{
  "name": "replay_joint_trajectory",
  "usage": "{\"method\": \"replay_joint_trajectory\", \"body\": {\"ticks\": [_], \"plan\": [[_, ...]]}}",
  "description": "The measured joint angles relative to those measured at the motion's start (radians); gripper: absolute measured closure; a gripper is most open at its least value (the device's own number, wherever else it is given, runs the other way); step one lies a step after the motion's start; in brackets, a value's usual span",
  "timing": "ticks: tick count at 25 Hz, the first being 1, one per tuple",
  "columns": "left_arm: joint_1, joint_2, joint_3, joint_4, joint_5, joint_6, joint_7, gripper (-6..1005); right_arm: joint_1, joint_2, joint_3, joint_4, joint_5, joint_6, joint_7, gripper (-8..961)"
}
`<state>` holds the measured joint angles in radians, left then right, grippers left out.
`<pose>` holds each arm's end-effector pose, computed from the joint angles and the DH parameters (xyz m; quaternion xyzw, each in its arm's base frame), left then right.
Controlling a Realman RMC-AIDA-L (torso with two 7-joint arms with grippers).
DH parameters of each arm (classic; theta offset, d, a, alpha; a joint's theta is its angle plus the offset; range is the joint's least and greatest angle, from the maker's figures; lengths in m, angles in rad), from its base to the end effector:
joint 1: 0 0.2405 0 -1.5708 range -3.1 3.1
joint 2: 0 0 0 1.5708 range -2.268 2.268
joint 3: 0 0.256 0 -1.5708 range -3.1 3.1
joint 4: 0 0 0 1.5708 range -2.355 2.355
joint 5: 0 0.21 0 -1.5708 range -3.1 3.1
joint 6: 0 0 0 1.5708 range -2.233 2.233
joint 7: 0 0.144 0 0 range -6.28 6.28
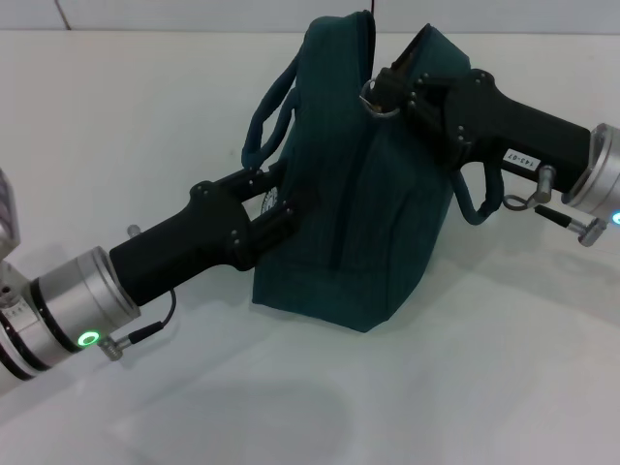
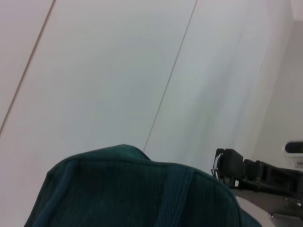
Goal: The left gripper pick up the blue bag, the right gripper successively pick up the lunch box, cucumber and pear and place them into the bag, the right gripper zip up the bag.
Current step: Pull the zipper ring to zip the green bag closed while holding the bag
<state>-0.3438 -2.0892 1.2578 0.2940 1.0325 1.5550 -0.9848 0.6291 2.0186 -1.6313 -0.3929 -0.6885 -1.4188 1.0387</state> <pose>-0.2669 0.2695 -0.0432 -0.8346 -0.2427 -0.4555 0.1925 0.1678 0.3503 -0.0366 -0.8682 0.1289 0.4632 0.1230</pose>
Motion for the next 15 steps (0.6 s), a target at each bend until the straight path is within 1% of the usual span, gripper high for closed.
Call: {"method": "replay_joint_trajectory", "body": {"ticks": [8, 15], "plan": [[0.01, 0.0, 0.0, 0.003, -0.032, 0.053, -0.001, 484, 0.0, -0.002, 0.004, -0.005, 0.002, 0.0, 0.0, 899], [-0.006, 0.0, 0.0, 0.009, -0.052, 0.057, -0.051, 487, 0.001, -0.001, 0.004, -0.007, 0.003, -0.002, 0.0, 898]]}}
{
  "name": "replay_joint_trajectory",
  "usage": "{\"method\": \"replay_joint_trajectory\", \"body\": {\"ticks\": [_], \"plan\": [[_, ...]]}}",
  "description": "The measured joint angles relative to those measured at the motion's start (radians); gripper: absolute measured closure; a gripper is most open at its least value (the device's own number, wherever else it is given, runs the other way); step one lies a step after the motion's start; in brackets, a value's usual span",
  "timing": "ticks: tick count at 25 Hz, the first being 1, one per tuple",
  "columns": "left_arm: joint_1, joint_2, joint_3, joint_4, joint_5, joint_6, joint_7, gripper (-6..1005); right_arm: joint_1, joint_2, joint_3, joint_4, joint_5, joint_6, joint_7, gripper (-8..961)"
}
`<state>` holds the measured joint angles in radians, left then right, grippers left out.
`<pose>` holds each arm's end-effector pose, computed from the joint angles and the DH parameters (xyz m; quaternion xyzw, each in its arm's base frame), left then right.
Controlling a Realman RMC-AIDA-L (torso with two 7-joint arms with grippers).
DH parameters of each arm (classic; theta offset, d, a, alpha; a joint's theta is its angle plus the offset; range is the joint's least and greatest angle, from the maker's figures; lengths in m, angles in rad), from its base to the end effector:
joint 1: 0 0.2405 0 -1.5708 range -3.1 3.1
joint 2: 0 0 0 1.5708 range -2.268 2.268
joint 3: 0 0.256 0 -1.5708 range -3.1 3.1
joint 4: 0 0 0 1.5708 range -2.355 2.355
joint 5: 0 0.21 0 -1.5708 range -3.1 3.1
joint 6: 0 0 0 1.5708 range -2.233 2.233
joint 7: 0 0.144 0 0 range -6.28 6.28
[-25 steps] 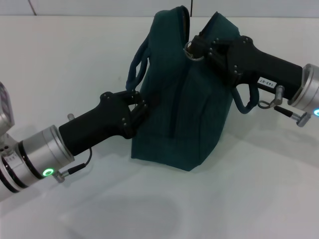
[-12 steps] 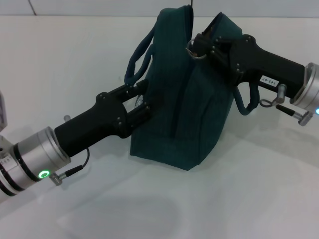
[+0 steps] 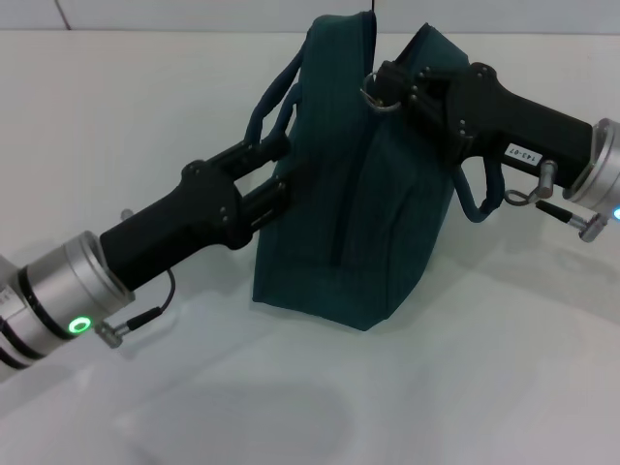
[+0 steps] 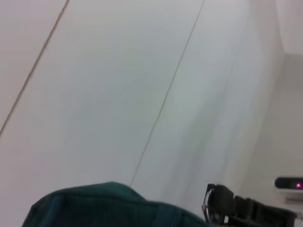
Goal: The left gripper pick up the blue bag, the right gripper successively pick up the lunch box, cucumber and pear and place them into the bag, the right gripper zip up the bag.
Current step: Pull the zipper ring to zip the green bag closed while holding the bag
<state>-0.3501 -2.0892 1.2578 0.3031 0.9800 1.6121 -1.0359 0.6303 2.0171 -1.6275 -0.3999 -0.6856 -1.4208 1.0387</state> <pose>-0.2576 0.2724 -0.0330 -0.8141 -0.2447 -0.4950 0.1801 0.1658 0.3515 -0.0345 -0.8667 0.1250 0.4667 0.1240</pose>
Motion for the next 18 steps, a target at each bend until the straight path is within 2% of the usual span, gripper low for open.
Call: {"method": "replay_joint_trajectory", "body": {"ticks": [7, 18], "plan": [[-0.041, 0.003, 0.0, 0.003, 0.0, -0.001, -0.061, 489, -0.003, 0.0, 0.0, -0.001, 0.0, -0.003, 0.0, 897], [-0.045, 0.003, 0.001, 0.016, 0.004, 0.0, -0.09, 493, -0.006, 0.0, 0.005, 0.0, 0.0, -0.029, -0.001, 896]]}}
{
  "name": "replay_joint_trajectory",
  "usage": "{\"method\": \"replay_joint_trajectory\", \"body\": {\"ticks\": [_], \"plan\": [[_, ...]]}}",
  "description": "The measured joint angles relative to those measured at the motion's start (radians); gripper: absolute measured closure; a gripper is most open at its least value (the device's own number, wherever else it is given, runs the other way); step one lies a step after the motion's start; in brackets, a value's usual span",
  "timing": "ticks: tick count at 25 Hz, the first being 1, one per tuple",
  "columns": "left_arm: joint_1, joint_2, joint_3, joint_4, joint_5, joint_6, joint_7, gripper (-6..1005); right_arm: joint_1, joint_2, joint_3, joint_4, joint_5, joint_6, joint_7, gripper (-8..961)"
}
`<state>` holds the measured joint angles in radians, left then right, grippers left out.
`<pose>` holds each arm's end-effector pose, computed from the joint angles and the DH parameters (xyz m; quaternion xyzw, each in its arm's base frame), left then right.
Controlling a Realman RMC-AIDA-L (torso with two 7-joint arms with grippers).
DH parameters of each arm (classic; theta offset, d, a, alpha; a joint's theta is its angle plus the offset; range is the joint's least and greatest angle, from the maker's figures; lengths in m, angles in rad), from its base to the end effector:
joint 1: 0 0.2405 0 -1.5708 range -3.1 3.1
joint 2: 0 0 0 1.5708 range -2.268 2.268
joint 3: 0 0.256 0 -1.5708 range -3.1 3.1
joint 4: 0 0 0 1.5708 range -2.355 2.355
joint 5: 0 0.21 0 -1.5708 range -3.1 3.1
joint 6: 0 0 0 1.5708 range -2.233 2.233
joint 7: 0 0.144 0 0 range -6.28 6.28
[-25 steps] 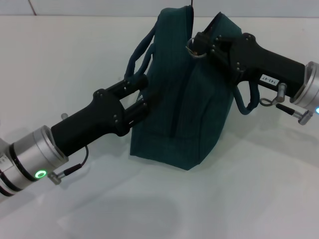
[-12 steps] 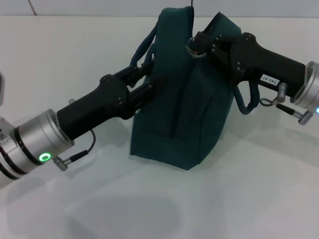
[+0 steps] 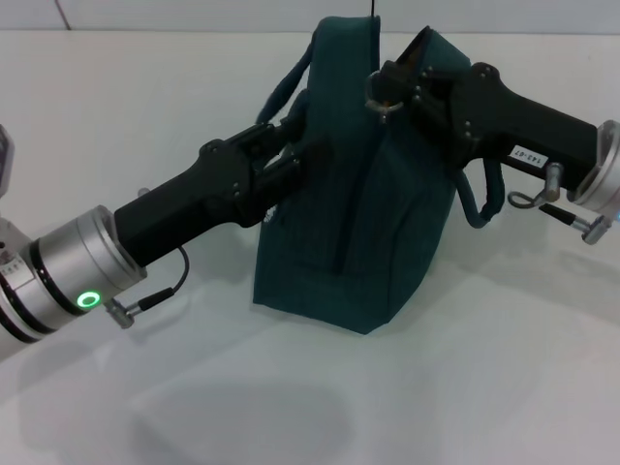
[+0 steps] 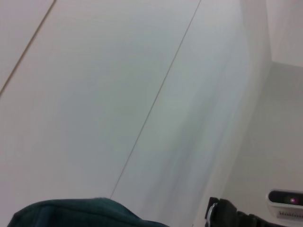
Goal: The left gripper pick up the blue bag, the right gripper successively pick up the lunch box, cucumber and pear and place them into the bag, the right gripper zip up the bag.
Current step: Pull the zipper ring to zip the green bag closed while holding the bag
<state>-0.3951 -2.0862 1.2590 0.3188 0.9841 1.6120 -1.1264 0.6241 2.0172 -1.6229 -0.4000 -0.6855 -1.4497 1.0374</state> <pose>-0.2435 0.2853 -0.0309 -0.8117 -0.2550 -0.5049 0.1458 0.1656 0.3479 -0.0323 -0.8635 0.1206 0.4754 0.1176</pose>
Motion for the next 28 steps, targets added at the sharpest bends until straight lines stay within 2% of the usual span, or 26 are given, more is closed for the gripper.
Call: {"method": "replay_joint_trajectory", "body": {"ticks": [3, 7, 15, 23, 28], "plan": [[0.004, 0.0, 0.0, 0.001, -0.002, 0.002, 0.0, 494, -0.005, -0.002, 0.022, 0.005, -0.001, -0.018, 0.034, 895], [0.005, 0.001, -0.001, 0.002, -0.003, 0.01, -0.001, 495, -0.008, -0.016, 0.045, 0.007, -0.006, -0.023, 0.129, 895], [0.009, 0.003, -0.003, 0.025, -0.004, 0.013, -0.001, 495, -0.008, -0.038, 0.044, 0.009, -0.009, -0.015, 0.216, 894], [0.014, 0.003, -0.003, 0.026, 0.002, 0.013, 0.004, 496, -0.003, -0.044, 0.045, 0.01, -0.01, 0.001, 0.255, 893], [0.012, 0.004, -0.003, 0.026, 0.004, 0.012, 0.005, 496, 0.002, -0.06, 0.047, 0.01, -0.01, 0.022, 0.291, 892]]}}
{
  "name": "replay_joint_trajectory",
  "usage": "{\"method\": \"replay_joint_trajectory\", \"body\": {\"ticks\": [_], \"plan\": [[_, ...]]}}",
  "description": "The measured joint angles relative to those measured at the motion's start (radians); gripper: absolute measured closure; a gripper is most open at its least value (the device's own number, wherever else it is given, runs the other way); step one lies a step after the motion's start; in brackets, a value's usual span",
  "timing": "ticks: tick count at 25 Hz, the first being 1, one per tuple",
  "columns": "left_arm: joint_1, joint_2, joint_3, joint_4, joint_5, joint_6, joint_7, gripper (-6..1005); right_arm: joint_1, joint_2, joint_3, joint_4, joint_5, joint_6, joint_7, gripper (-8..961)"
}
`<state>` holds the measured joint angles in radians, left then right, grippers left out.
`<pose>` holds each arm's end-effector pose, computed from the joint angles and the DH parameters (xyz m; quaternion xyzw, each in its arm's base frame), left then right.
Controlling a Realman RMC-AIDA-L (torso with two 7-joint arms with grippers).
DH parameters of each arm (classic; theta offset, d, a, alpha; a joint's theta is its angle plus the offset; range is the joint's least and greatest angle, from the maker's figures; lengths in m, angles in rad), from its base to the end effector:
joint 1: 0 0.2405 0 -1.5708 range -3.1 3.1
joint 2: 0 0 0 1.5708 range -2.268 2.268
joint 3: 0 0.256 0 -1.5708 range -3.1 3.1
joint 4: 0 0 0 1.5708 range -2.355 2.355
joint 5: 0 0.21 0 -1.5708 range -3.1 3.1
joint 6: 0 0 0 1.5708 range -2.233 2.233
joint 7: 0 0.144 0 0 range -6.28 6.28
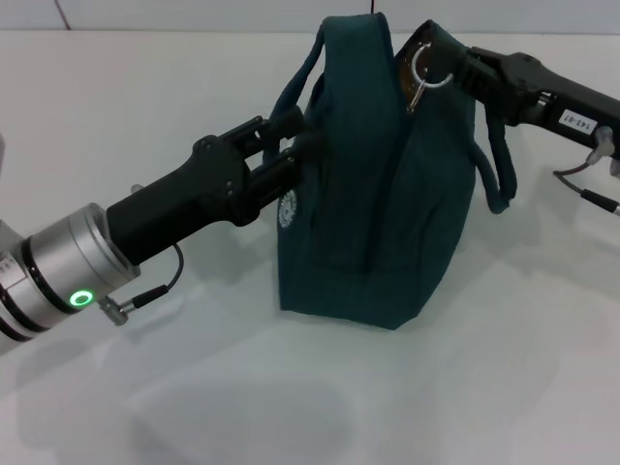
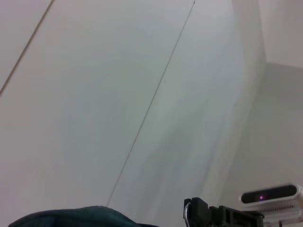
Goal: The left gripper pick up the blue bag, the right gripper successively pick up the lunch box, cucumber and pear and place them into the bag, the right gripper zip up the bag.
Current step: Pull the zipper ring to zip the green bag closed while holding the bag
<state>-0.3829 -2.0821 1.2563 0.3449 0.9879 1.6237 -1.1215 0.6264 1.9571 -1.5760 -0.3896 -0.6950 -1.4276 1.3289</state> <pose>-0.2431 0.2845 -0.0259 -0.8139 -0.2415 -0.5073 0.1482 0.1824 0.3645 -0.0061 -0.8406 0.2434 0.4752 0.0914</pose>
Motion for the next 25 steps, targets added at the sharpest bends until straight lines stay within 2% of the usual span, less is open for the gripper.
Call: {"method": "replay_joint_trajectory", "body": {"ticks": [18, 25], "plan": [[-0.009, -0.001, 0.008, 0.001, 0.011, 0.001, -0.045, 496, 0.014, -0.005, -0.001, -0.057, -0.039, -0.024, -0.003, 890], [-0.007, 0.0, 0.006, 0.002, 0.015, -0.003, -0.068, 497, 0.03, 0.009, -0.004, -0.064, -0.076, -0.043, -0.004, 889]]}}
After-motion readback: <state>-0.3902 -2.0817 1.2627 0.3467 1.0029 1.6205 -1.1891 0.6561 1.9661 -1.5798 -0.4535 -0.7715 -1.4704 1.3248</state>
